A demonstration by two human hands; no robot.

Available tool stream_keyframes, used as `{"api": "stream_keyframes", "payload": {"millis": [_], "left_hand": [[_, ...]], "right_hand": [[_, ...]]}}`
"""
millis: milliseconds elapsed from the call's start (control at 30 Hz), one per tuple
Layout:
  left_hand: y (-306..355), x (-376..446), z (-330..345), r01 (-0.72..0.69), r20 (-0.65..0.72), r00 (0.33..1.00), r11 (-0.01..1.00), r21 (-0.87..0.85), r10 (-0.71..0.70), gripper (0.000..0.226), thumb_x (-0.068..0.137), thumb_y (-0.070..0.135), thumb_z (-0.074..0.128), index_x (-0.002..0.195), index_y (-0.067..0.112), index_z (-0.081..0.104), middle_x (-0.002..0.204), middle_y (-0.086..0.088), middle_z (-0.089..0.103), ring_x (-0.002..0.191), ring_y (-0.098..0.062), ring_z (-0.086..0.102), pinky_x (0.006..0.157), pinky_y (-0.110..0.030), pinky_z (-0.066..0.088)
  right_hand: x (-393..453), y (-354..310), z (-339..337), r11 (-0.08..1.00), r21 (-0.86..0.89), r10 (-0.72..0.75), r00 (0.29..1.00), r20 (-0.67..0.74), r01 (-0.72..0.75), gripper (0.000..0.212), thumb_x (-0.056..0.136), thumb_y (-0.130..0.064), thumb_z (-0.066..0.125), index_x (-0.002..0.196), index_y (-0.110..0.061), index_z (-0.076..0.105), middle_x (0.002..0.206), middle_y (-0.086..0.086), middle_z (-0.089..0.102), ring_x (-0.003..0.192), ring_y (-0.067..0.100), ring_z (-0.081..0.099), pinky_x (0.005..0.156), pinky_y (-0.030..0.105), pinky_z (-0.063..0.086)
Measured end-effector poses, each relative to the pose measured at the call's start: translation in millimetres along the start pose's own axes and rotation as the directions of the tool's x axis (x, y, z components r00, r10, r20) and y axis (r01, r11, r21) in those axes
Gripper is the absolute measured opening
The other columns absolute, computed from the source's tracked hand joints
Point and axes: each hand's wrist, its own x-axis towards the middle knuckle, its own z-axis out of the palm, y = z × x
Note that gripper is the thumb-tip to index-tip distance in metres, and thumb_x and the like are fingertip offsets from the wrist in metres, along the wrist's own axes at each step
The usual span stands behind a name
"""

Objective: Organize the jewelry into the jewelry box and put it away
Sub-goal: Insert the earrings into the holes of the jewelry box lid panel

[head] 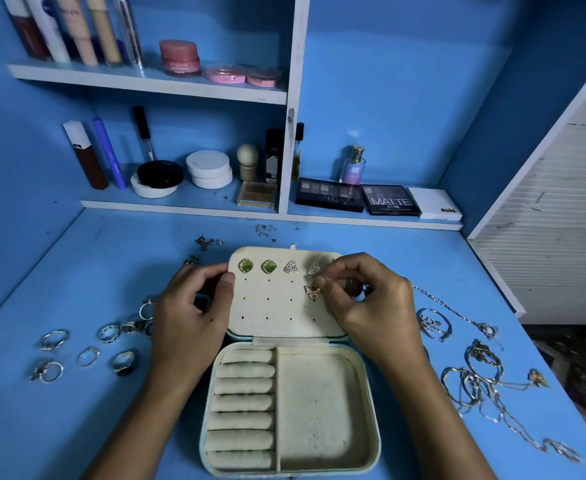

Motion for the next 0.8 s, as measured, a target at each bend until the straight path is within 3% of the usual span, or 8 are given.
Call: {"api": "stream_keyframes", "payload": {"millis": [67, 167, 267, 333, 467, 667, 800], "left_hand": [[-0.6, 0.0, 0.2, 0.006, 0.002, 1.0, 1.0, 0.003, -0.006, 0.013, 0.092, 0.023, 0.064, 0.1, 0.017, 0.072, 0.095, 0.01, 0.067, 0.088, -0.005, 0.063, 0.074, -0.01, 0.045], [-1.0, 0.3, 0.1, 0.008, 0.0, 1.0, 1.0, 0.006, -0.008, 0.015, 0.092, 0.025, 0.063, 0.1, 0.016, 0.073, 0.095, 0.009, 0.067, 0.088, -0.004, 0.063, 0.074, -0.009, 0.045], [-0.3, 0.1, 0.1, 0.006, 0.002, 1.0, 1.0, 0.001, -0.006, 0.021, 0.089, 0.029, 0.059, 0.1, 0.018, 0.072, 0.095, 0.01, 0.067, 0.088, -0.003, 0.063, 0.074, -0.008, 0.044], [-0.2, 0.1, 0.5, 0.01, -0.002, 1.0, 1.0, -0.002, -0.01, 0.02, 0.089, 0.029, 0.059, 0.099, 0.018, 0.072, 0.094, 0.012, 0.067, 0.088, -0.004, 0.063, 0.075, -0.01, 0.045], [-0.2, 0.0, 1.2, 0.017, -0.008, 1.0, 1.0, -0.015, -0.017, 0.019, 0.088, 0.029, 0.059, 0.099, 0.02, 0.072, 0.094, 0.014, 0.067, 0.087, -0.005, 0.063, 0.075, -0.012, 0.046], [0.5, -0.4, 1.1, 0.023, -0.008, 1.0, 1.0, -0.017, -0.023, 0.019, 0.088, 0.029, 0.059, 0.099, 0.02, 0.072, 0.095, 0.012, 0.068, 0.088, -0.007, 0.064, 0.076, -0.012, 0.046], [0.0, -0.8, 0.6, 0.023, -0.004, 1.0, 1.0, -0.004, -0.023, 0.016, 0.09, 0.026, 0.062, 0.099, 0.018, 0.072, 0.095, 0.011, 0.068, 0.088, -0.005, 0.064, 0.075, -0.01, 0.045]], "right_hand": [[0.7, -0.4, -2.4, 1.0, -0.003, -0.014, 1.0, -0.027, 0.014, 0.016, 0.082, -0.016, 0.08, 0.082, -0.027, 0.068, 0.082, -0.019, 0.071, 0.072, 0.017, 0.062, 0.067, 0.018, 0.041], [1.7, 0.1, -3.5, 0.999, -0.036, -0.015, 0.997, -0.08, 0.013, 0.017, 0.083, -0.021, 0.077, 0.091, -0.034, 0.068, 0.093, -0.029, 0.064, 0.078, 0.008, 0.056, 0.069, 0.022, 0.04], [2.5, 2.8, -3.0, 0.999, -0.025, 0.031, 0.999, -0.029, -0.032, 0.034, 0.082, -0.033, 0.068, 0.115, -0.038, 0.064, 0.118, -0.028, 0.059, 0.111, 0.005, 0.055, 0.082, 0.013, 0.043], [4.1, 4.6, -2.1, 0.996, -0.01, 0.091, 0.994, 0.056, -0.09, 0.051, 0.08, -0.038, 0.067, 0.131, -0.032, 0.059, 0.129, -0.021, 0.055, 0.123, 0.002, 0.05, 0.094, 0.011, 0.042], [6.8, 6.9, 0.5, 0.981, 0.021, 0.188, 0.964, 0.186, -0.195, 0.064, 0.083, -0.034, 0.074, 0.142, -0.025, 0.051, 0.138, -0.015, 0.05, 0.126, 0.005, 0.052, 0.1, 0.012, 0.041], [6.9, 7.3, 0.7, 0.974, 0.005, 0.222, 0.958, 0.182, -0.227, 0.06, 0.085, -0.032, 0.076, 0.14, -0.026, 0.053, 0.135, -0.015, 0.055, 0.12, 0.006, 0.056, 0.098, 0.018, 0.048], [7.0, 8.7, 2.5, 0.961, 0.035, 0.264, 0.948, 0.181, -0.274, 0.058, 0.079, -0.041, 0.077, 0.133, -0.034, 0.057, 0.128, -0.014, 0.061, 0.114, 0.009, 0.062, 0.096, 0.034, 0.054]]}}
